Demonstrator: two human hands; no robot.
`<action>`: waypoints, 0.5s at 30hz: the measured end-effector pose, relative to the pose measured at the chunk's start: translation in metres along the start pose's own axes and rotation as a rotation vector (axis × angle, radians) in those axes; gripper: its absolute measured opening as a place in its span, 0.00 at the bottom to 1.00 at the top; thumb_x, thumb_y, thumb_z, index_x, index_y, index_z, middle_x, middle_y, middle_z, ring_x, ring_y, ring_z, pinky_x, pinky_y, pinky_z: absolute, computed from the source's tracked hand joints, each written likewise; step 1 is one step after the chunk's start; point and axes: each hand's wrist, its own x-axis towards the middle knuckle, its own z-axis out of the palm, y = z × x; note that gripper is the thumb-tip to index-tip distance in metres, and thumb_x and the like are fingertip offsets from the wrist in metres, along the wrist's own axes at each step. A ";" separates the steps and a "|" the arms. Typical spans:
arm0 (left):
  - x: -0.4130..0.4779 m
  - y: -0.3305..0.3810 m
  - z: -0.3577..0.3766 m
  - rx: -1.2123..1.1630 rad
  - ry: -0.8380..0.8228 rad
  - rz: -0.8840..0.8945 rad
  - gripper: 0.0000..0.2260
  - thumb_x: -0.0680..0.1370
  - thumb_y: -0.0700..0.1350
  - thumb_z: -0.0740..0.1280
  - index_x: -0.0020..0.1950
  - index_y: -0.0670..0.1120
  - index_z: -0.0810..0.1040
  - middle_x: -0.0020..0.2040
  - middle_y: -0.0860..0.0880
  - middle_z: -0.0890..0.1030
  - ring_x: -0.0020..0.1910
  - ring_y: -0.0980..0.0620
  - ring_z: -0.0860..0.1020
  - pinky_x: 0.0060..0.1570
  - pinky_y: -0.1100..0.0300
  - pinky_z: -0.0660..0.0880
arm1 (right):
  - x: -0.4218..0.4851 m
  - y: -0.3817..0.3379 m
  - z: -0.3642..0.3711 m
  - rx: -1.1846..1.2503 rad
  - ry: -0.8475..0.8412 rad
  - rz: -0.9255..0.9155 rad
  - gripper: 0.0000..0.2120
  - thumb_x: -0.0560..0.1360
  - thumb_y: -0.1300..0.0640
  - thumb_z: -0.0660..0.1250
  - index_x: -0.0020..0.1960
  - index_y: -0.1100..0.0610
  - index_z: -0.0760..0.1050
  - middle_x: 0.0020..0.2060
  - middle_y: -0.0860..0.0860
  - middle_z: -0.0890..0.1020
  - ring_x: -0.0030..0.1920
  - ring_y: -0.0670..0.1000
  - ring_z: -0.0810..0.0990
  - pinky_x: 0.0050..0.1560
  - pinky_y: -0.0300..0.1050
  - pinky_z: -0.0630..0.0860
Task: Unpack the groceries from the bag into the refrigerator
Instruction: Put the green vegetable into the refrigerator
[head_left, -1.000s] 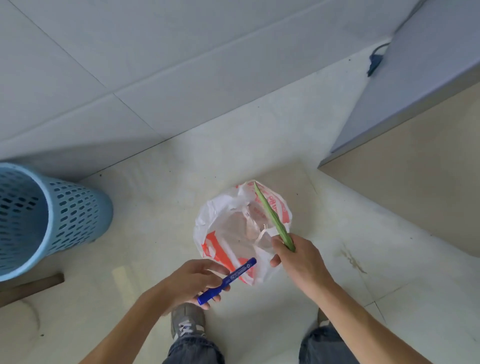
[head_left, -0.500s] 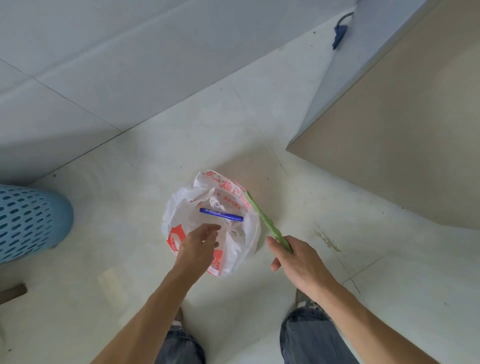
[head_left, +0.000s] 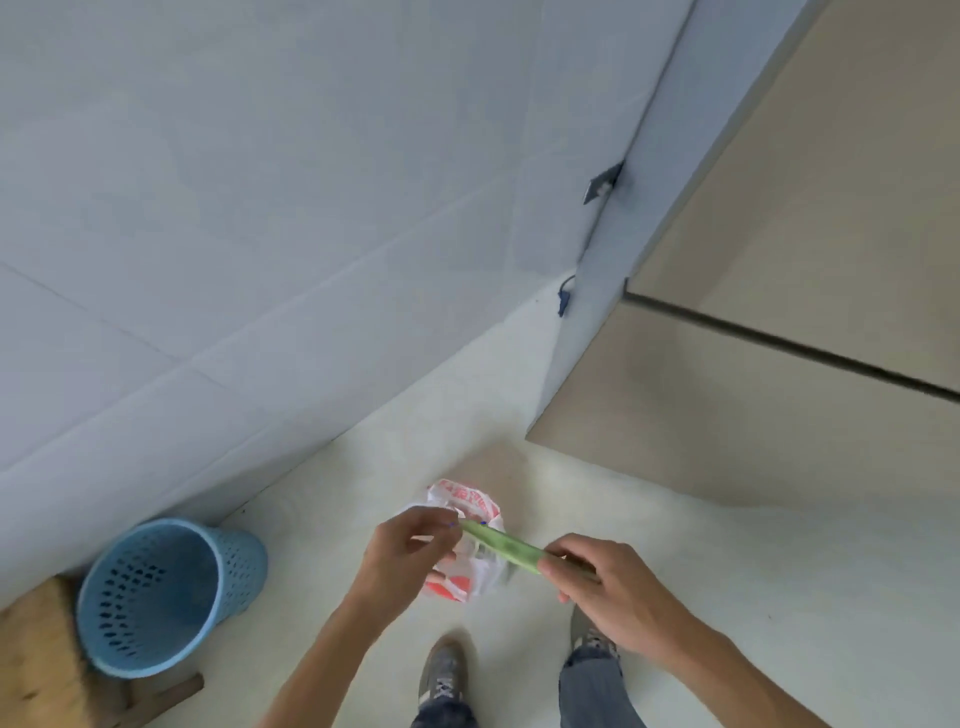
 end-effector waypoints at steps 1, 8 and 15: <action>-0.014 0.015 -0.003 0.021 -0.007 0.034 0.06 0.75 0.38 0.73 0.51 0.45 0.83 0.46 0.41 0.85 0.38 0.49 0.84 0.39 0.51 0.82 | -0.020 -0.013 -0.009 0.006 0.028 -0.013 0.09 0.78 0.47 0.64 0.44 0.48 0.80 0.38 0.53 0.83 0.27 0.42 0.69 0.30 0.35 0.64; -0.104 0.146 0.021 0.037 -0.255 0.229 0.05 0.76 0.35 0.70 0.49 0.39 0.84 0.39 0.40 0.84 0.36 0.47 0.83 0.37 0.57 0.81 | -0.163 -0.083 -0.063 0.033 0.296 -0.051 0.09 0.77 0.45 0.64 0.47 0.48 0.79 0.40 0.47 0.84 0.32 0.42 0.74 0.38 0.37 0.71; -0.176 0.257 0.093 0.057 -0.420 0.473 0.06 0.77 0.37 0.70 0.52 0.38 0.83 0.41 0.41 0.84 0.39 0.46 0.82 0.46 0.51 0.82 | -0.286 -0.106 -0.118 0.065 0.618 -0.065 0.08 0.77 0.44 0.67 0.50 0.48 0.78 0.38 0.49 0.82 0.37 0.48 0.79 0.43 0.44 0.77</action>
